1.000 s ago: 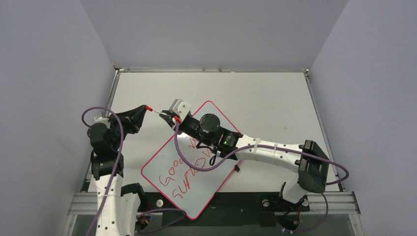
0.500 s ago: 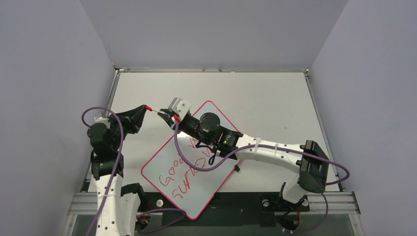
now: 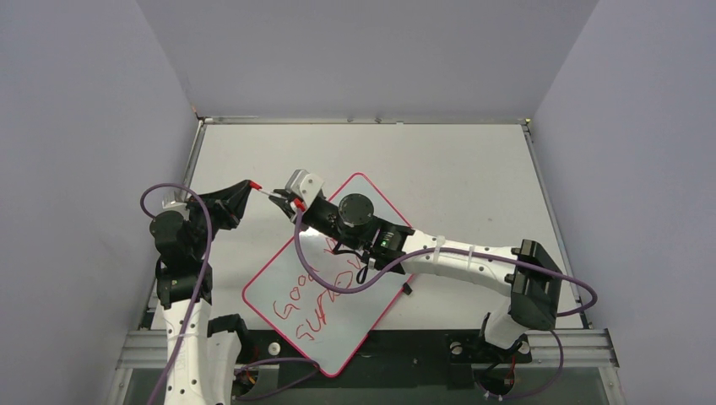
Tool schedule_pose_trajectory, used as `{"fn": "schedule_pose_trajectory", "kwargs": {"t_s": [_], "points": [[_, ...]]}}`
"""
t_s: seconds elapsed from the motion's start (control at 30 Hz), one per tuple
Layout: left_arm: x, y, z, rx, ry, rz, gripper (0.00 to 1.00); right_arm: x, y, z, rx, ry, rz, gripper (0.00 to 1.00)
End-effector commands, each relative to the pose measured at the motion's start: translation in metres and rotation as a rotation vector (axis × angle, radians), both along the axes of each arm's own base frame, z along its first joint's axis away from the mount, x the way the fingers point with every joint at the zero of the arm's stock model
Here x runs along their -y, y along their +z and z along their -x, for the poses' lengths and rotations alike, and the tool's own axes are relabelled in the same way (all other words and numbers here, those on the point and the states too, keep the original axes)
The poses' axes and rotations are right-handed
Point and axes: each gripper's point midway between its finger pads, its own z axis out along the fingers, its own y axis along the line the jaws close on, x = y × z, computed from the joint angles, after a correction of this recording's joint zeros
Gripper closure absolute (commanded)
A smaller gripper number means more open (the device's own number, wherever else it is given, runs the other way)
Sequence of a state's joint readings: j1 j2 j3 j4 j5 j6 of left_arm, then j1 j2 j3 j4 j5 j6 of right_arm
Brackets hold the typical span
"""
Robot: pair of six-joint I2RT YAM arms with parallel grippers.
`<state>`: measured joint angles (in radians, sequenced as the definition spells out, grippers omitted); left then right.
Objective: Write a sentence on the whiteboard
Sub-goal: Insert the pen cap into the whiteboard marker.
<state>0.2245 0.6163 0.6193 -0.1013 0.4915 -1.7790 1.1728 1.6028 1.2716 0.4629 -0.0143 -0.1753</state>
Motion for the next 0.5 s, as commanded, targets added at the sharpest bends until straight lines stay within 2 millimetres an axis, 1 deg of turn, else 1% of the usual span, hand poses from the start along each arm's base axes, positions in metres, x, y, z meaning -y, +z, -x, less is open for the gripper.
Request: {"fn": "schedule_pose_trajectory", "kwargs": {"t_s": [0.0, 0.47], "points": [[0.001, 0.024, 0.0031, 0.079, -0.01, -0.007, 1.0, 0.0004, 0.0218, 0.0014, 0.033, -0.006, -0.052, 1.0], [0.0022, 0.0262, 0.0041, 0.084, -0.017, -0.005, 1.0, -0.0018, 0.0209, -0.0001, 0.039, -0.008, -0.046, 1.0]]}}
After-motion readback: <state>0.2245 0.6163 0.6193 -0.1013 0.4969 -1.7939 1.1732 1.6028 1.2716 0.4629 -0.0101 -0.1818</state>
